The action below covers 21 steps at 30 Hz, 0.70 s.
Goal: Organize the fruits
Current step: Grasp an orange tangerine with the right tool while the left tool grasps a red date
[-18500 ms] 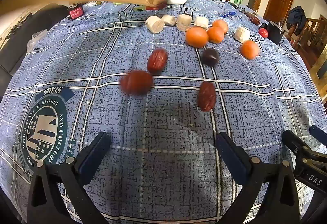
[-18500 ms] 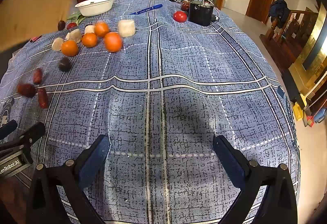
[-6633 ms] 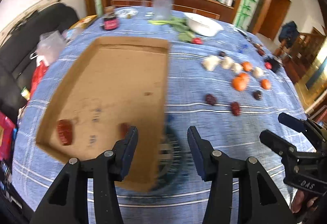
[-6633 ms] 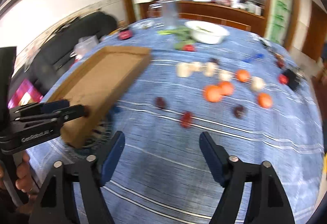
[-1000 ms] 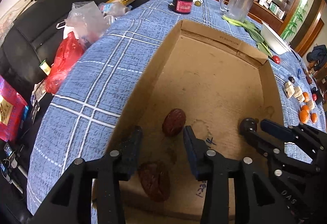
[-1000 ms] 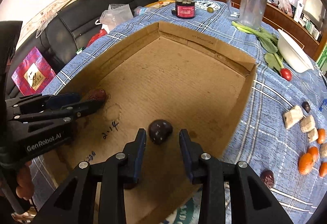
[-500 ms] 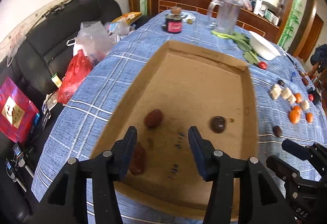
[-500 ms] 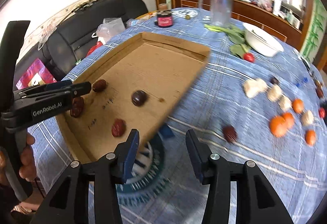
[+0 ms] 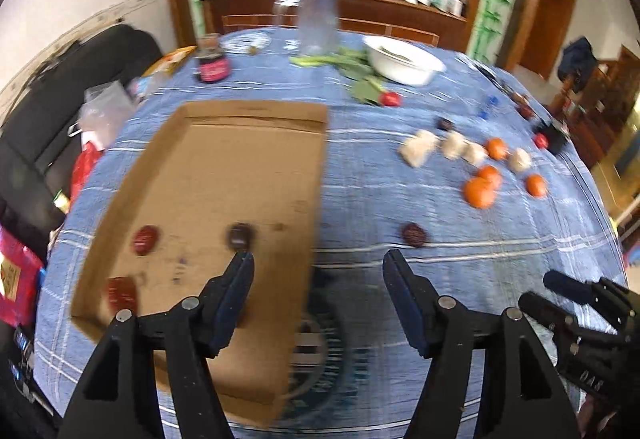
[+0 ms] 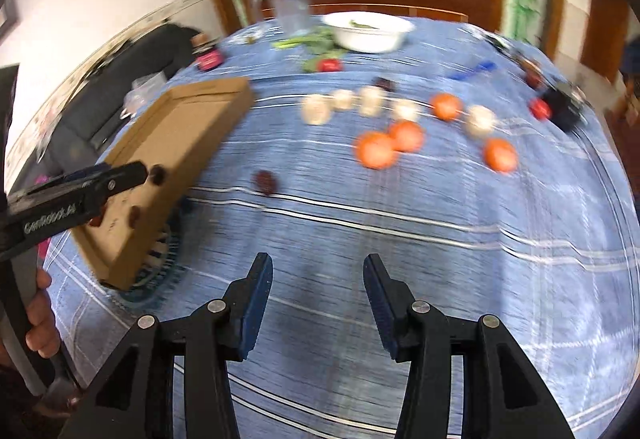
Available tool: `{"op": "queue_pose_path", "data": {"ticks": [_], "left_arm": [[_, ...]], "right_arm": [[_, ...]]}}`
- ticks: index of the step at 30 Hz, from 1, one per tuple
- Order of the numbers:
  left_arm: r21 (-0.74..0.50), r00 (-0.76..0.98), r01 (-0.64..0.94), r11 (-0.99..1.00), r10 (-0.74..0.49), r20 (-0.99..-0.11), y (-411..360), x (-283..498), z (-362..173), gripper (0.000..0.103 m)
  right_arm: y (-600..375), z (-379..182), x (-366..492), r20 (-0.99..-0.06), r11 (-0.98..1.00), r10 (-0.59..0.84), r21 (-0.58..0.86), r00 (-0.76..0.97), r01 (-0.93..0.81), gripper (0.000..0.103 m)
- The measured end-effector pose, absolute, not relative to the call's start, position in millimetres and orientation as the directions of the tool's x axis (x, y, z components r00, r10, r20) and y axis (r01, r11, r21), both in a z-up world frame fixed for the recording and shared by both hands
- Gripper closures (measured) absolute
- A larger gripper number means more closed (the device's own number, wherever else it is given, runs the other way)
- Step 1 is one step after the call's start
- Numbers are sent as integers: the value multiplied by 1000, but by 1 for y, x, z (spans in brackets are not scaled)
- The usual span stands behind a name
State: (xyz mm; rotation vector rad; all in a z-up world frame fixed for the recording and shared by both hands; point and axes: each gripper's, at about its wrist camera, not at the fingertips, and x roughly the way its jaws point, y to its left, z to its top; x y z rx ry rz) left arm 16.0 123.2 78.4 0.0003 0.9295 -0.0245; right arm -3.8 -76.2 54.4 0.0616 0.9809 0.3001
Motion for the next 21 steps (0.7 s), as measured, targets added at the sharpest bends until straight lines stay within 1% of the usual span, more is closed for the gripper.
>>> {"op": "queue_pose_path", "data": {"ticks": [4, 9, 14, 18, 21], "left_arm": [[-2, 573, 73, 997, -44, -819, 92, 21, 70, 37], [3, 538, 97, 995, -50, -841, 68, 25, 58, 37], [-10, 505, 78, 997, -48, -862, 64, 29, 49, 37], [-15, 484, 54, 998, -40, -874, 64, 34, 41, 37], [-31, 467, 38, 999, -45, -883, 64, 40, 37, 37]], "right_arm": [[-117, 50, -5, -810, 967, 254, 208, 529, -146, 52], [-151, 45, 3, -810, 969, 245, 226, 532, -102, 52], [-181, 45, 27, -803, 975, 213, 208, 557, -73, 52], [-207, 42, 62, -807, 980, 184, 191, 561, -47, 52], [-204, 36, 89, -815, 984, 179, 161, 551, -81, 52]]}}
